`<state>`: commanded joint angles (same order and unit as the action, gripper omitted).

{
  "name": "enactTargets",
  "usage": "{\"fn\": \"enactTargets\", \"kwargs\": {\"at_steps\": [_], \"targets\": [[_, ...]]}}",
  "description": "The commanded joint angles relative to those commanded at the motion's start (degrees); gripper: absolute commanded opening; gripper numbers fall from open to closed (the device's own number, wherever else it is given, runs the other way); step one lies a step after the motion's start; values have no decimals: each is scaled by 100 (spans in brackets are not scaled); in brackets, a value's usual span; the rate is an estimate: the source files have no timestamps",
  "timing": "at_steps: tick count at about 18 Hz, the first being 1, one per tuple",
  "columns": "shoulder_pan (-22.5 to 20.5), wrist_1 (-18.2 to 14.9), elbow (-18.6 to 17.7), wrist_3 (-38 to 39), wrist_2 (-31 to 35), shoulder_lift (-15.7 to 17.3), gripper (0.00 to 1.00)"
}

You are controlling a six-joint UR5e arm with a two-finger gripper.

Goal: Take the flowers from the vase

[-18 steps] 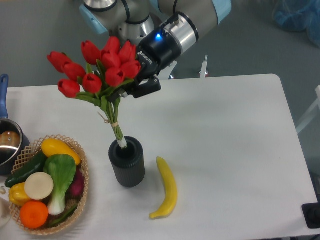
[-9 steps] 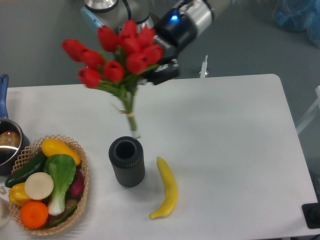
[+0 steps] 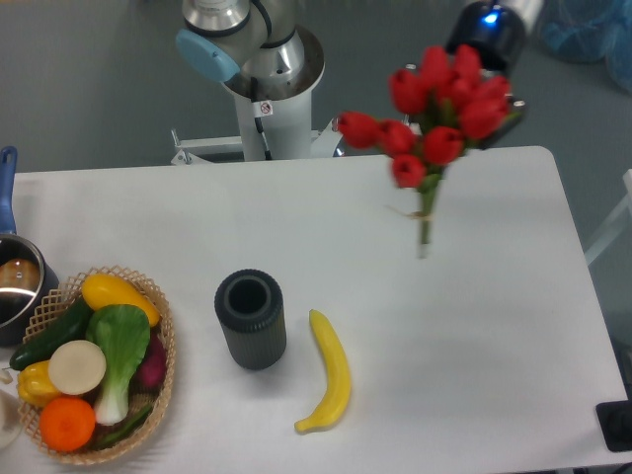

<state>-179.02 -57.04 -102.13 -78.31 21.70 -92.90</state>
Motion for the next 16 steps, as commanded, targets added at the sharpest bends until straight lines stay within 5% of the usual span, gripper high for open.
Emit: {"fn": "enactTargets", "kwargs": {"at_steps": [7, 16], "targets": [[-361, 9, 150, -378, 502, -351, 35], [-458, 9, 88, -378, 520, -369, 35]]}}
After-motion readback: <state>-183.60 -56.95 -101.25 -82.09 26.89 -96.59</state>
